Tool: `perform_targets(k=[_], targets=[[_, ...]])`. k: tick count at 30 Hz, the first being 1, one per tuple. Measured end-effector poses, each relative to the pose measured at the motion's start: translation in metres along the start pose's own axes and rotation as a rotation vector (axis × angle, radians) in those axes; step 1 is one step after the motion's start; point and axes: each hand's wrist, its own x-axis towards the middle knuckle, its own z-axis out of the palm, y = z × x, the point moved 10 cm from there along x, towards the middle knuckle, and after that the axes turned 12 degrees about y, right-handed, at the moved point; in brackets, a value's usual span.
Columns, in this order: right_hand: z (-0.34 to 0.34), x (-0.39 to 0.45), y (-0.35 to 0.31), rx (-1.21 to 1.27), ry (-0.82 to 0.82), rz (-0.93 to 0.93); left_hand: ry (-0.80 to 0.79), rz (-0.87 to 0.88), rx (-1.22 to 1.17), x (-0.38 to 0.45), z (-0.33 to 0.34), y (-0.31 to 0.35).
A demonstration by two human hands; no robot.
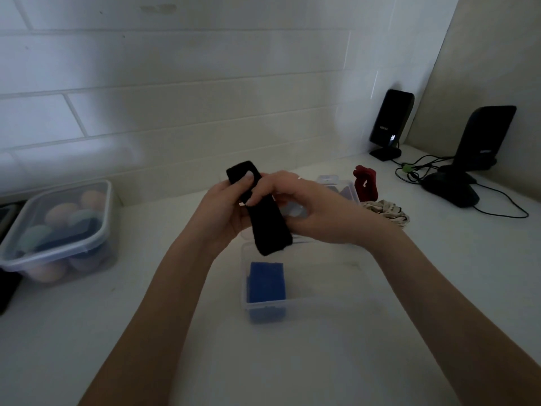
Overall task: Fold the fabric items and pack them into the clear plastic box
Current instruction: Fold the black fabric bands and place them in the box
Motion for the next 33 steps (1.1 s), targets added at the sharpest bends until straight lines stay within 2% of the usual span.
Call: perform_targets(k=[6,10,16,21,24,33], targets=[[0.005,0.004,-0.009,-0.286,0.115,-0.161,-0.04,-0.095,-0.139,-0.002,0.001,-0.003],[-0.001,0.003,-0.012,-0.177,0.106,-0.126,-0.084,-0.066,-0.1,-0.004,0.005,0.0],[-0.012,0.003,0.008,0.141,0.18,0.103,-0.106,-0.057,-0.064,-0.007,0.01,-0.003],[-0.023,0.005,0.021,0.238,0.325,0.213,-0.119,-0.072,-0.105,-0.01,0.017,-0.003],[-0.031,0.006,0.029,0.225,0.422,0.264,-0.148,-0.071,-0.138,-0.012,0.022,-0.001],[-0.028,0.004,0.019,0.113,0.452,0.257,-0.181,-0.099,-0.221,-0.018,0.027,-0.001]])
